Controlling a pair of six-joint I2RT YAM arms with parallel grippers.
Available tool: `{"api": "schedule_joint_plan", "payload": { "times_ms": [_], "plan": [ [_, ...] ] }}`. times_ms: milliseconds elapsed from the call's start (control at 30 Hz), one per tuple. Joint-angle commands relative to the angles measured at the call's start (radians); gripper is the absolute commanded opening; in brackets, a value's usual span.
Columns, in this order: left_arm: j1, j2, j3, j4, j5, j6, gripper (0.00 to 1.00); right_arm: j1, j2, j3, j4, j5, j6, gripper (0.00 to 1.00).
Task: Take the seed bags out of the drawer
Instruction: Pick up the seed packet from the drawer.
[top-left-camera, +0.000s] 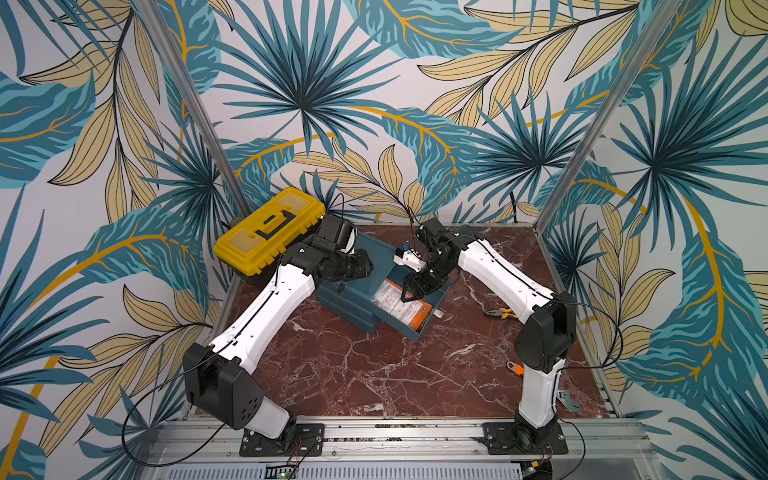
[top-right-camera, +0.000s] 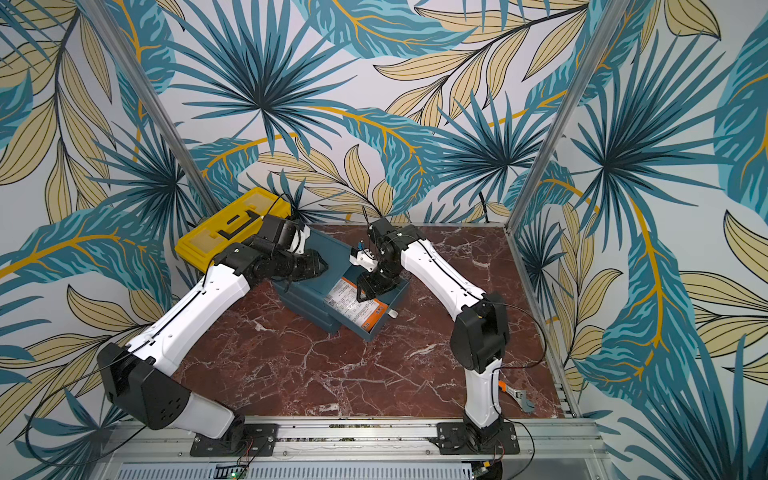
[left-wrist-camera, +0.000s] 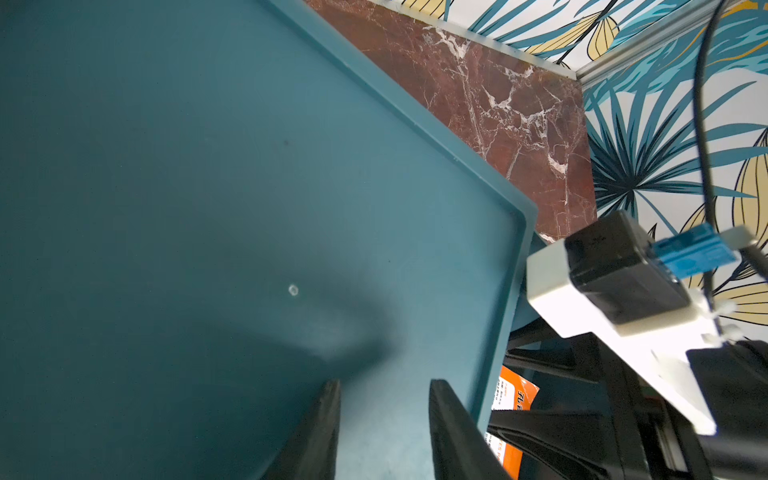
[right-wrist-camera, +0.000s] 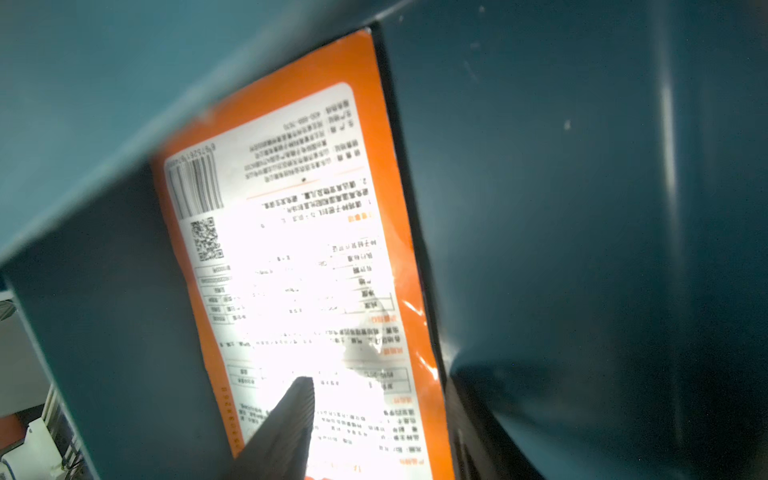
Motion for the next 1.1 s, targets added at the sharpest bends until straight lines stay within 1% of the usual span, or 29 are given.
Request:
{"api": "schedule_joint_plan", "payload": {
  "times_ms": [0,100,433,533,667,700,800,833,933,1067],
  "plan": [
    [0.008,0.055,-0.078,-0.184,-0.021,-0.007,0.4,0.012,-0.025,-0.017,-0.038,-0.079,0.012,0.48],
    [0.008,0.054,-0.081,-0.181,-0.018,-0.009,0.4,0.013,-0.029,-0.014,-0.034,-0.116,0.03,0.42],
    [0.008,0.047,-0.091,-0.177,-0.017,-0.013,0.4,0.013,-0.07,-0.036,0.022,-0.202,0.101,0.3],
    [0.008,0.047,-0.091,-0.175,-0.016,-0.014,0.4,0.013,-0.081,-0.037,0.034,-0.213,0.117,0.21],
    [0.008,0.048,-0.093,-0.174,-0.017,-0.013,0.4,0.014,-0.094,-0.037,0.039,-0.193,0.143,0.02],
    [0.009,0.048,-0.094,-0.174,-0.017,-0.013,0.4,0.013,-0.099,-0.037,0.039,-0.173,0.15,0.0],
    [0.009,0.049,-0.1,-0.17,-0.016,-0.014,0.4,0.004,-0.12,-0.035,0.039,-0.102,0.188,0.0],
    [0.009,0.049,-0.102,-0.169,-0.017,-0.015,0.4,-0.006,-0.126,-0.036,0.039,-0.096,0.204,0.0],
    [0.008,0.045,-0.107,-0.166,-0.017,-0.016,0.4,-0.048,-0.153,-0.031,0.039,-0.109,0.265,0.0],
    [0.009,0.041,-0.113,-0.164,-0.017,-0.018,0.4,-0.07,-0.176,-0.006,0.034,-0.146,0.318,0.0]
  ]
}}
